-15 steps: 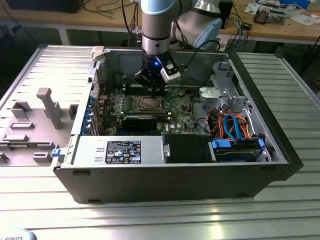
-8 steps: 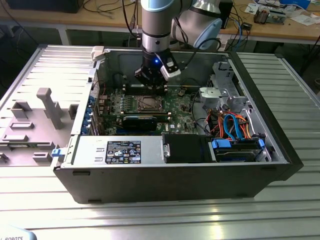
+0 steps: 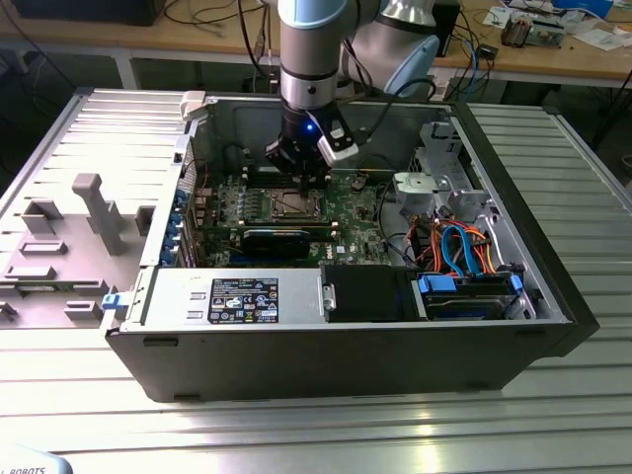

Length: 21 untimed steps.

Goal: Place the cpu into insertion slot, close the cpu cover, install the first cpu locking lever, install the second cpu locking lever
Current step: 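Install the first cpu locking lever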

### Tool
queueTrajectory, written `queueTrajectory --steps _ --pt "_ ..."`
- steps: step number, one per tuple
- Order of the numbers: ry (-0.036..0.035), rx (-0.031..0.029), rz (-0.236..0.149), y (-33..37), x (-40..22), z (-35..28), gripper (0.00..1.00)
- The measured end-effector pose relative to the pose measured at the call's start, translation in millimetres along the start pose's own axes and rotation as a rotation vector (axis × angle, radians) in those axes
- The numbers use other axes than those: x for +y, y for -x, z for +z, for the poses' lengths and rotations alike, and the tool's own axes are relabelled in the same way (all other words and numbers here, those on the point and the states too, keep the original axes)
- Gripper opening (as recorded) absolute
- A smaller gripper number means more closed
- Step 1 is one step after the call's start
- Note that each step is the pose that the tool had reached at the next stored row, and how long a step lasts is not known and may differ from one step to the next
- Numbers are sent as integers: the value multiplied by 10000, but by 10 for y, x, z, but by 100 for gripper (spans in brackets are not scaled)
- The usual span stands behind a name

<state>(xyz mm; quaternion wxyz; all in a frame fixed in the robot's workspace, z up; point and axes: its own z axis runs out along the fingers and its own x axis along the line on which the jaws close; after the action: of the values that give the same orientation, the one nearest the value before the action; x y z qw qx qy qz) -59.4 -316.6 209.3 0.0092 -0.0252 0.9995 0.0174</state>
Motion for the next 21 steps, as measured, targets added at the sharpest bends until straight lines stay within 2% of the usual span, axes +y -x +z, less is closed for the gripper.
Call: queueTrajectory --steps 5,21 --pt "-7 0 1 -4 -64 -2 11" --pt "-8 0 0 -6 -125 -5 11"
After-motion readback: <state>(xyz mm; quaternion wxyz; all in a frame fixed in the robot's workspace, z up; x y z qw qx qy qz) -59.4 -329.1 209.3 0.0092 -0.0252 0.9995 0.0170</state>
